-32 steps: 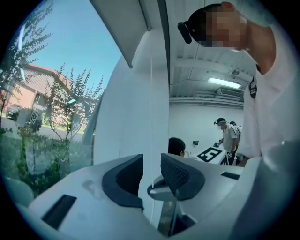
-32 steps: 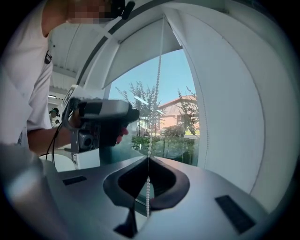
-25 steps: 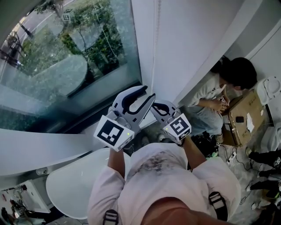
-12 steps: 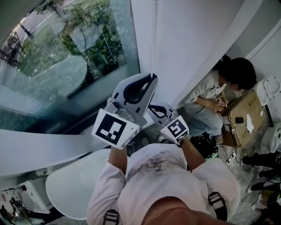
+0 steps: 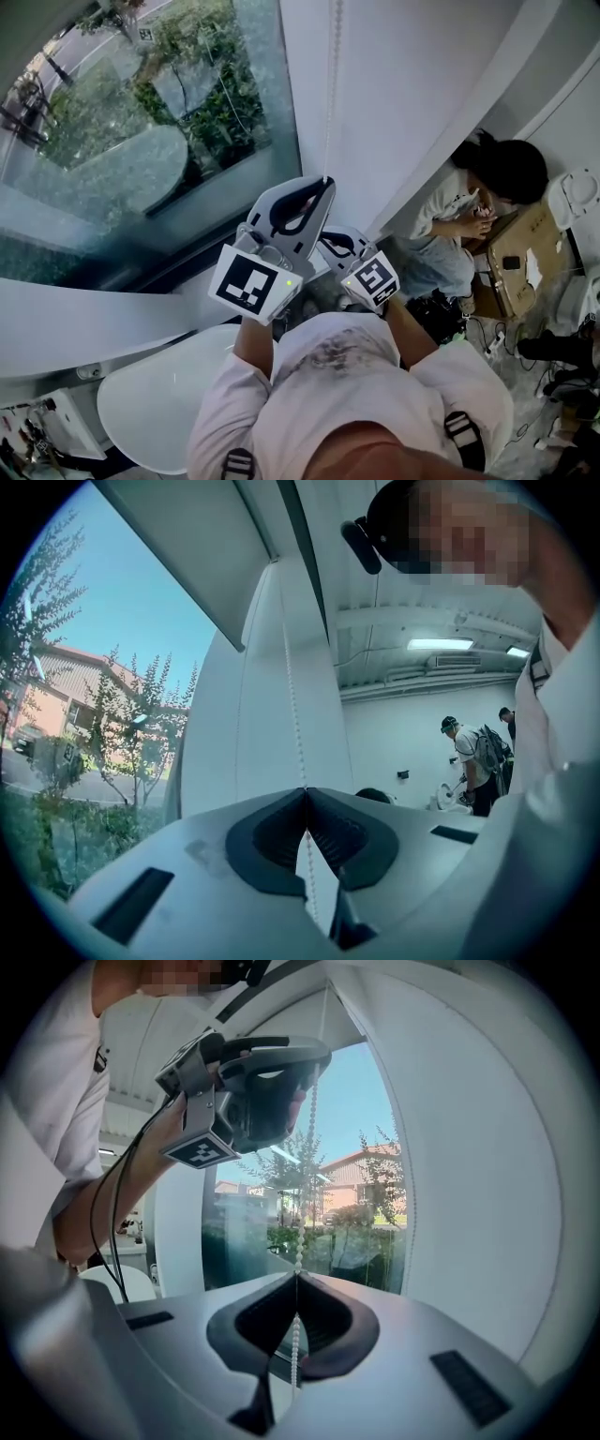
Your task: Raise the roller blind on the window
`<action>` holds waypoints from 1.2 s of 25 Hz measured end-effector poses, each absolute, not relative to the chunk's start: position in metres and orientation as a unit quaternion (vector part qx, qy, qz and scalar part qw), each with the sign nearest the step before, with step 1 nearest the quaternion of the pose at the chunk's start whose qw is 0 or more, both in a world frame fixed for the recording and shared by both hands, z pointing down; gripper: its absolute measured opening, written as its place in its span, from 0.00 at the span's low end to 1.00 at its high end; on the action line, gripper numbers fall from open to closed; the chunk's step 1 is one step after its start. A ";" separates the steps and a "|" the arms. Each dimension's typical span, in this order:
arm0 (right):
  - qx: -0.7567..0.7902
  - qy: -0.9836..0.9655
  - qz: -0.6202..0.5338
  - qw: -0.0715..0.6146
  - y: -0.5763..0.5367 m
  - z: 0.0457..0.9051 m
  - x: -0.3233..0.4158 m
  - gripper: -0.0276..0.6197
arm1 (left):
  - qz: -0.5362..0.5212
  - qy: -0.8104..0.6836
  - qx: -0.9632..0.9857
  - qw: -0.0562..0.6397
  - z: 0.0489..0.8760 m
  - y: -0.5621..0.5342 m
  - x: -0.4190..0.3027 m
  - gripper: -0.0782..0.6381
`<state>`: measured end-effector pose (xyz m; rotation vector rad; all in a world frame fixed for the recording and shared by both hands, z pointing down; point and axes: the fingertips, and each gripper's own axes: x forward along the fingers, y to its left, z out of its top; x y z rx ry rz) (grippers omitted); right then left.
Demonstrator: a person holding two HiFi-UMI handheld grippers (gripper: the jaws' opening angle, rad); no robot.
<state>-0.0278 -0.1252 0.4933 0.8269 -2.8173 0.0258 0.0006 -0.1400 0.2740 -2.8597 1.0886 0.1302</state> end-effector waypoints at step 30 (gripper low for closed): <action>0.256 -0.943 0.091 0.191 -0.109 0.621 -0.020 0.14 | -0.012 0.349 -0.936 -0.038 0.404 -0.137 -0.005 0.12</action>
